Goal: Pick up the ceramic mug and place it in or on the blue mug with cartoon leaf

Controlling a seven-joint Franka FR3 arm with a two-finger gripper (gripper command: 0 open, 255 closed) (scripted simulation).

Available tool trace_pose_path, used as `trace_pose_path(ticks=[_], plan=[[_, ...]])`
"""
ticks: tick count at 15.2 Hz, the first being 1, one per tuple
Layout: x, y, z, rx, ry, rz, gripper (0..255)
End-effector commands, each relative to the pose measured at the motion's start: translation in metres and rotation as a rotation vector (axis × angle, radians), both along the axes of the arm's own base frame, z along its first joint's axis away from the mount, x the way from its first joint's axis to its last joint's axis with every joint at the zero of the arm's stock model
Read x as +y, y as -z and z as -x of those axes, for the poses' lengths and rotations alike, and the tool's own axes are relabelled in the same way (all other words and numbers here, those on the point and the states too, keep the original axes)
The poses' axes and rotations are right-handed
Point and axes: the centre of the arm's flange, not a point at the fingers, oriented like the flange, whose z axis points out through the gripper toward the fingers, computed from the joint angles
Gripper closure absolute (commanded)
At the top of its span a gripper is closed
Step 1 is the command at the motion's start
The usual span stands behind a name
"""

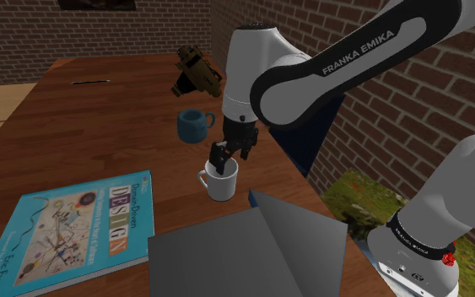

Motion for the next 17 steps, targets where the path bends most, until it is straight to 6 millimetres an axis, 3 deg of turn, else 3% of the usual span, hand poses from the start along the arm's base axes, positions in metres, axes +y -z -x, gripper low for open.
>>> trace_pose_path(ticks=[1, 8, 9, 17], plan=[[0.0001, 0.0039, -0.0007, 0.0, 0.0, 0.0, 0], [0.0001, 0.0038, -0.0007, 0.0, 0.0, 0.0, 0], [0.0001, 0.0038, -0.0007, 0.0, 0.0, 0.0, 255], [0.0001, 0.0038, -0.0007, 0.0, 0.0, 0.0, 255]])
